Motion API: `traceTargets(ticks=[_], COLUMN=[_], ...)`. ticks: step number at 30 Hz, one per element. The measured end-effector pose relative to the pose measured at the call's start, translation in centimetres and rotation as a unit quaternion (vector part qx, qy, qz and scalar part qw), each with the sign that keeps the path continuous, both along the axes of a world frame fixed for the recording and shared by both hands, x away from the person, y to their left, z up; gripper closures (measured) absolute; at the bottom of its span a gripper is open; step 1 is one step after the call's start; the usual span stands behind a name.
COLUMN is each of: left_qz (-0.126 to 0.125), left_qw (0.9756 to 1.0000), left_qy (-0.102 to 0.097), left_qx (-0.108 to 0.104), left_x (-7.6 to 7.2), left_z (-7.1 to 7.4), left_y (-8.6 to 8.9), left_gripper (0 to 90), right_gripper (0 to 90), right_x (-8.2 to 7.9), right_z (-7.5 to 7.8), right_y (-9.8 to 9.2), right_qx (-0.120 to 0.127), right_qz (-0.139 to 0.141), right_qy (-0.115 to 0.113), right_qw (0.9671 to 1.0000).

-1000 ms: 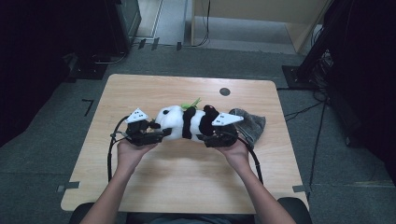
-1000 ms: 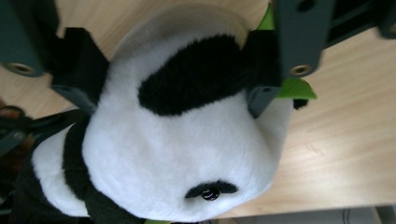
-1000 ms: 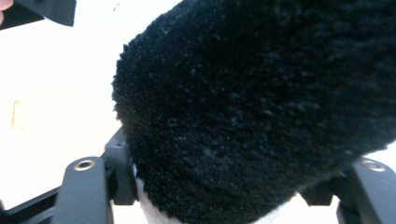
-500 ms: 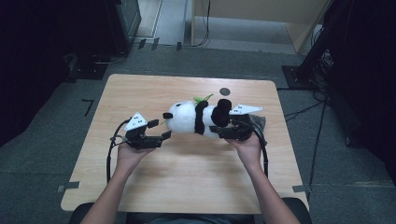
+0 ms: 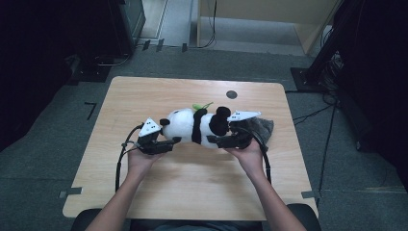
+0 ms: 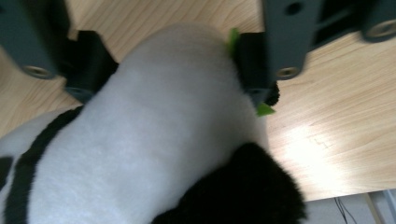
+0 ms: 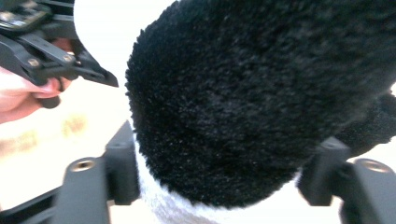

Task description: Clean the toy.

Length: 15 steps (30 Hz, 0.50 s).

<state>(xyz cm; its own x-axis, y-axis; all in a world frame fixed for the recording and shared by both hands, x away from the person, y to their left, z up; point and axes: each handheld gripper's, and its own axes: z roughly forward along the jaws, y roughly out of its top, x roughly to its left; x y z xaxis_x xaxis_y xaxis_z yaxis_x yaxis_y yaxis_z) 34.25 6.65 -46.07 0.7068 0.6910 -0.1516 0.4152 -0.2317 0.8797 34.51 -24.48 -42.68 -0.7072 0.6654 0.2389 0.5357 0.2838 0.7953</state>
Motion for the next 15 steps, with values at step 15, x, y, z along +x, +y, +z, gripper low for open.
traceTargets(ticks=[15], left_qz=[0.031], left_qw=[0.9966], left_qy=[0.023], left_qx=[-0.073], left_x=[0.8], left_z=[2.8], left_y=[4.5], left_gripper=[55.2], right_gripper=[19.1], right_x=[-0.4], right_z=[-0.8], right_y=[-2.3], right_qx=[0.012], right_qz=[0.024], right_qy=[-0.074], right_qw=[0.9969])
